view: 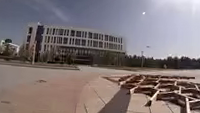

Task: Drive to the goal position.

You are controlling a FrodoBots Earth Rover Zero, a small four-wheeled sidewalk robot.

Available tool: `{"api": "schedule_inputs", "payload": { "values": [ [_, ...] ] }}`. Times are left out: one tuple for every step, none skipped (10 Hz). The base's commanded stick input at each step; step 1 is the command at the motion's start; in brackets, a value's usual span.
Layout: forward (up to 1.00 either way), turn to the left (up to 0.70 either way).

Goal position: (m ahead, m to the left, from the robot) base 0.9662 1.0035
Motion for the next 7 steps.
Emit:
{"api": "schedule_inputs", "payload": {
  "values": [
    [0.05,0.00],
    [0.05,0.00],
    [0.05,0.00],
    [0.05,0.00],
    [0.04,0.00],
    [0.05,0.00],
    [0.05,0.00]
  ]
}}
